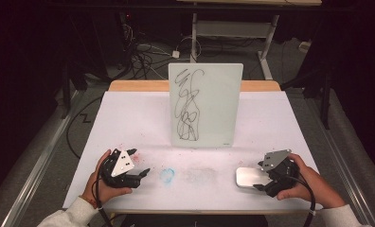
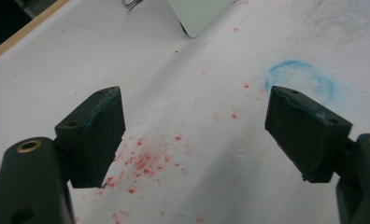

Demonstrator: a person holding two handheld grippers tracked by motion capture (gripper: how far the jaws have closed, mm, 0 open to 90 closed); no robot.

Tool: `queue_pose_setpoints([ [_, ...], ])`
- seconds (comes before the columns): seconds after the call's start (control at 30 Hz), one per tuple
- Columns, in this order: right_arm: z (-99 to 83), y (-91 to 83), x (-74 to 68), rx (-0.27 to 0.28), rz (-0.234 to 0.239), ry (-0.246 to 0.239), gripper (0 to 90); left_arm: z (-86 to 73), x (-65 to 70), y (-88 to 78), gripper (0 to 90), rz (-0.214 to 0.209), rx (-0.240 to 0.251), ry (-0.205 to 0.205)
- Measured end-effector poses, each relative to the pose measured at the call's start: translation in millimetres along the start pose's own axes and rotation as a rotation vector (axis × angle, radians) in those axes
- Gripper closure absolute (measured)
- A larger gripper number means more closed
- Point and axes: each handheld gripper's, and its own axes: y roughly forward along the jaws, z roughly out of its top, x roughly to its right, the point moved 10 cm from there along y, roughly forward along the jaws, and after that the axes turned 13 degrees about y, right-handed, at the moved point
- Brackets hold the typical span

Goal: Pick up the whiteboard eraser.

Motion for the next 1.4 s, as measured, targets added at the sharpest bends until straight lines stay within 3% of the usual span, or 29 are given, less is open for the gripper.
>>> queue_pose_setpoints([
  [0.33, -6.4, 23.5, 0.7, -0.071, 0.055, -0.047, 24.2, 0.4, 2.6, 1.8, 19.3, -0.008, -0.005, 0.007],
  [0.43, -5.9, 23.3, 0.2, -0.08, 0.067, -0.04, 25.2, 0.6, 3.2, 2.1, 19.3, -0.008, -0.008, 0.011],
  [0.73, -4.5, 19.2, -2.6, -0.064, 0.074, -0.084, 30.9, 0.9, 3.9, 2.2, 19.3, -0.01, -0.01, 0.012],
  [0.83, -1.5, 16.8, -3.5, -0.046, 0.066, -0.082, 31.0, 1.1, 4.1, 2.0, 19.3, -0.013, -0.007, 0.014],
  [1.1, 23.9, -2.9, 4.5, 0.109, -0.028, -0.039, 31.1, 1.3, 2.2, 1.4, 19.3, -0.008, -0.003, 0.008],
  [1.23, 34.8, -4.9, 4.7, 0.155, -0.045, -0.042, 31.2, 1.7, 0.4, 1.4, 19.3, -0.007, 0.005, 0.004],
  [1.4, 51.1, -3.9, 4.8, 0.225, -0.08, -0.005, 31.2, 0.9, -1.1, 1.2, 19.3, -0.011, 0.013, -0.006],
])
